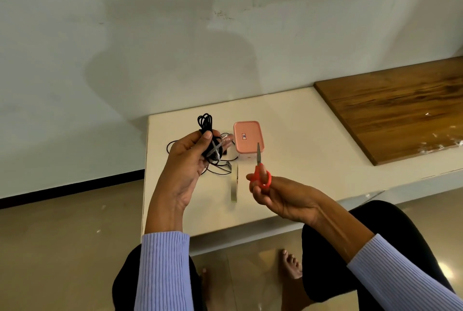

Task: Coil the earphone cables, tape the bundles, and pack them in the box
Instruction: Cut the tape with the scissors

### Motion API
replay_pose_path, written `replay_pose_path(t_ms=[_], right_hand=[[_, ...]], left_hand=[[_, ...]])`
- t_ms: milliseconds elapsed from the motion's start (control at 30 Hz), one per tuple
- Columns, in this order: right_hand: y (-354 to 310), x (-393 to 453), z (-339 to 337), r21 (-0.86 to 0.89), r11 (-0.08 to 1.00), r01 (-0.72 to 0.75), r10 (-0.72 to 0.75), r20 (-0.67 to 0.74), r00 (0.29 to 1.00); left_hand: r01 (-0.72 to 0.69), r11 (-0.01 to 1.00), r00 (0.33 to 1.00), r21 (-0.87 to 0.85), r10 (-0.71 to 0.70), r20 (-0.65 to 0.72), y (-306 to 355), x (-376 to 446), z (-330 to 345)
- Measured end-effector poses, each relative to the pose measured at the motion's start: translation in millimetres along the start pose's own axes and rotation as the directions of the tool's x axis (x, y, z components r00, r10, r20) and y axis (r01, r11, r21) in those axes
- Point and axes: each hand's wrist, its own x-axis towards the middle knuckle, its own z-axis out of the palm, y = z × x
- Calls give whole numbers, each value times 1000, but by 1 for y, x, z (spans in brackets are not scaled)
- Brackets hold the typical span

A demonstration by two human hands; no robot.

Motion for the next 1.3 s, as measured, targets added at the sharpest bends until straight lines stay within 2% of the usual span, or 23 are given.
replay_pose_path(t_ms=[167,400,667,1000,1300], right_hand=[[12,4,-4,33,991,-127,111,306,946],[26,22,-6,-3,992,-125,115,401,909],[28,37,-6,9,997,-72,64,343,937],[25,36,-2,-117,992,38,-4,281,960],[22,30,1,-257,961,102,-65,148,987]], left_hand=[[-8,1000,1000,11,8,-5,1,-1,2],[-13,1000,1000,-1,13,-7,-1,0,4],[-19,1000,1000,4,19,20,-3,1,5],[-21,999,999,-31,22,30,-7,3,4],[-24,999,1000,-26,24,14,-10,6,3]])
